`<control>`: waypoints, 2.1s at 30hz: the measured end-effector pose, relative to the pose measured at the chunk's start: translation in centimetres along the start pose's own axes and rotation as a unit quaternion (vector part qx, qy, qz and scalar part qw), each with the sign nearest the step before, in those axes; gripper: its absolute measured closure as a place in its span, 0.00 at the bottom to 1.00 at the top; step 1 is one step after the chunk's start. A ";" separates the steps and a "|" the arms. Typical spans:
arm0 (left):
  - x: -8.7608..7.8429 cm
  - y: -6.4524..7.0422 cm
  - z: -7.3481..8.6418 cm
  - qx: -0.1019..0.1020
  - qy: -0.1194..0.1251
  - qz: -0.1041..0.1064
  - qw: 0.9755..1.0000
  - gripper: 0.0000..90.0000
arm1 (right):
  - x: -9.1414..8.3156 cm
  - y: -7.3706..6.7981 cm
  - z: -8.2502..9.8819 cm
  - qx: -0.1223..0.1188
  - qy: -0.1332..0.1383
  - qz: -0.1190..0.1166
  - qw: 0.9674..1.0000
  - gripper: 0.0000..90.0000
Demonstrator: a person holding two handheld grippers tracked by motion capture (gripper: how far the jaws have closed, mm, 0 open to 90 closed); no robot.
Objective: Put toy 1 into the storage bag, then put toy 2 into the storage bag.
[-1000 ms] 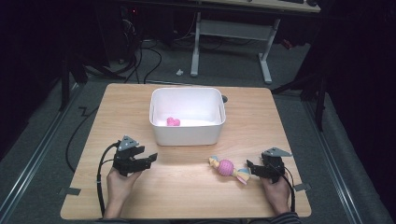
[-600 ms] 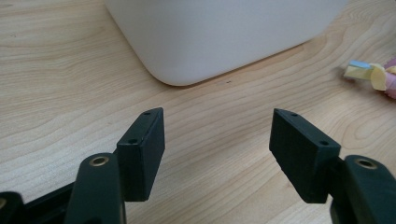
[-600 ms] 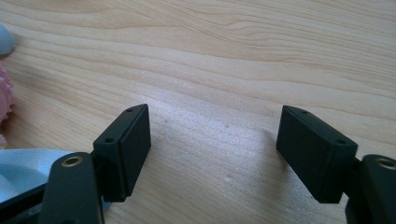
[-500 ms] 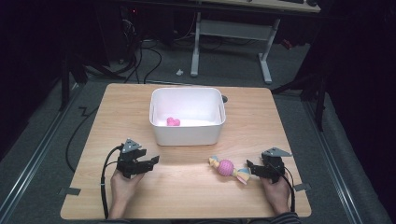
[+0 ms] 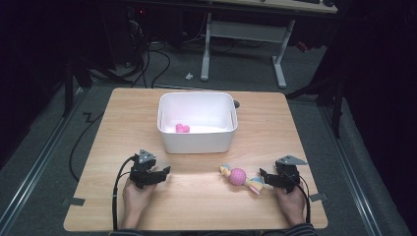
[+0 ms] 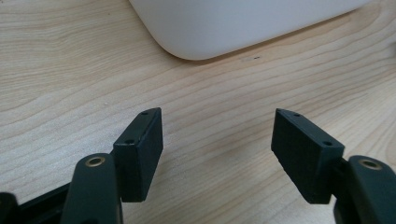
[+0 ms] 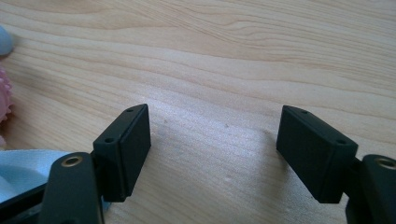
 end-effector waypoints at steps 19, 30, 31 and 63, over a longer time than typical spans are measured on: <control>1.1 -0.2 0.5 0.027 0.007 -0.043 0.999 0.37 | 0.0 0.0 -0.1 0.001 0.000 0.000 1.000 0.29; 1.1 -0.1 0.5 0.033 0.004 -0.046 0.998 0.34 | -0.7 0.3 -0.1 0.013 -0.022 -0.028 0.999 0.30; 1.1 -0.1 0.5 0.033 0.003 -0.046 0.998 0.33 | -0.9 0.4 -0.2 0.018 -0.016 -0.039 0.999 0.31; 1.1 0.0 0.6 0.034 0.002 -0.044 0.998 0.31 | -5.2 -9.2 -4.6 -0.127 -0.006 -0.148 0.981 0.33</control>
Point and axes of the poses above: each handheld gripper's, and its own axes: x roughly forward along the jaws, z roughly out of its underside, y roughly to its right, the point moved 7 cm from there along x, roughly forward along the jaws, and after that the axes turned 2 degrees about -x, right-handed, at the moved point
